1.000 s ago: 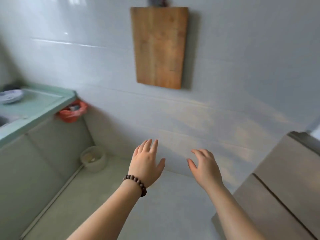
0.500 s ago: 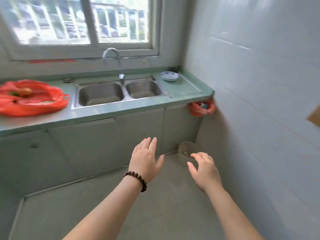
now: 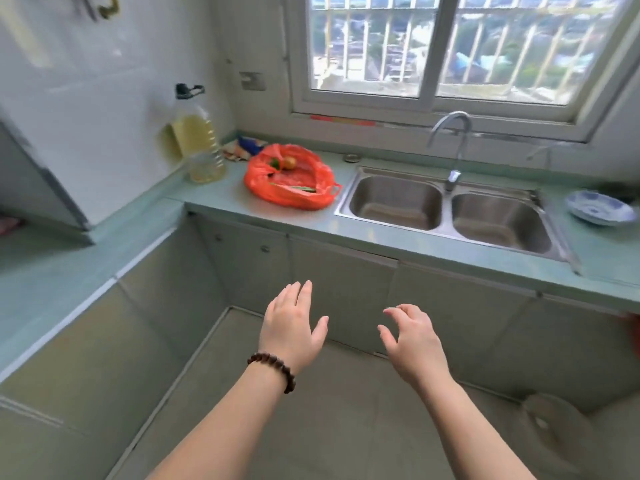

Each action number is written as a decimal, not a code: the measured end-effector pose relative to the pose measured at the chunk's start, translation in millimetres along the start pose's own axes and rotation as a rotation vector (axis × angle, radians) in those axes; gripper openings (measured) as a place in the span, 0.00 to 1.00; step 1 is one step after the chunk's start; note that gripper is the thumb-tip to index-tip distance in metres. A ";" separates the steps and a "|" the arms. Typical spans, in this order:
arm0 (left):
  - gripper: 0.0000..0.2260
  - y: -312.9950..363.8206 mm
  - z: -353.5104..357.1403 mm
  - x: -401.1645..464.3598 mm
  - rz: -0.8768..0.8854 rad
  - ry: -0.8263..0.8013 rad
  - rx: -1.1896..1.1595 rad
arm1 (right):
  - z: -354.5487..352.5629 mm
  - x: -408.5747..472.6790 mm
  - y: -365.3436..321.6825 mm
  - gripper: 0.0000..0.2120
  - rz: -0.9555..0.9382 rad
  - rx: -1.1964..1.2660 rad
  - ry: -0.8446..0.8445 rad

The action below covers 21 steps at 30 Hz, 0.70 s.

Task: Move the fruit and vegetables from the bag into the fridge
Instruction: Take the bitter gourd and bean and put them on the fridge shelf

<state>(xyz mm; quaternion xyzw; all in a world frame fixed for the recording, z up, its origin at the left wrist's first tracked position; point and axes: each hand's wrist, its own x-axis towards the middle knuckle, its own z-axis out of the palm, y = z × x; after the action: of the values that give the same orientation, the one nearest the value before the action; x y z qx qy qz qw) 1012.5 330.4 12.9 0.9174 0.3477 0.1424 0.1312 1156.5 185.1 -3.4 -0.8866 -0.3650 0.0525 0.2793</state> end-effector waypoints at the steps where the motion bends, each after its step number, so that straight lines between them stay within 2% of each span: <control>1: 0.30 -9.8 -2.0 5.6 -0.036 0.011 0.007 | 6.9 13.4 -10.4 0.18 -0.039 0.010 -0.019; 8: 0.31 -68.0 -2.1 64.5 -0.184 0.054 0.019 | 54.6 96.7 -56.8 0.16 -0.181 0.023 -0.101; 14: 0.30 -124.4 -2.1 156.8 -0.196 0.086 0.007 | 96.2 190.2 -81.3 0.15 -0.166 0.001 -0.128; 21: 0.30 -196.8 -23.4 287.6 -0.124 0.063 0.022 | 131.9 320.6 -144.0 0.15 -0.102 0.032 -0.081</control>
<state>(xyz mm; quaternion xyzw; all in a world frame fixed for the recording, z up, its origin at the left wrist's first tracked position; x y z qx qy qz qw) 1092.5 670.4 16.6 0.8905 0.4096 0.1588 0.1185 1261.8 545.4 -1.7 -0.8593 -0.4200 0.0798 0.2809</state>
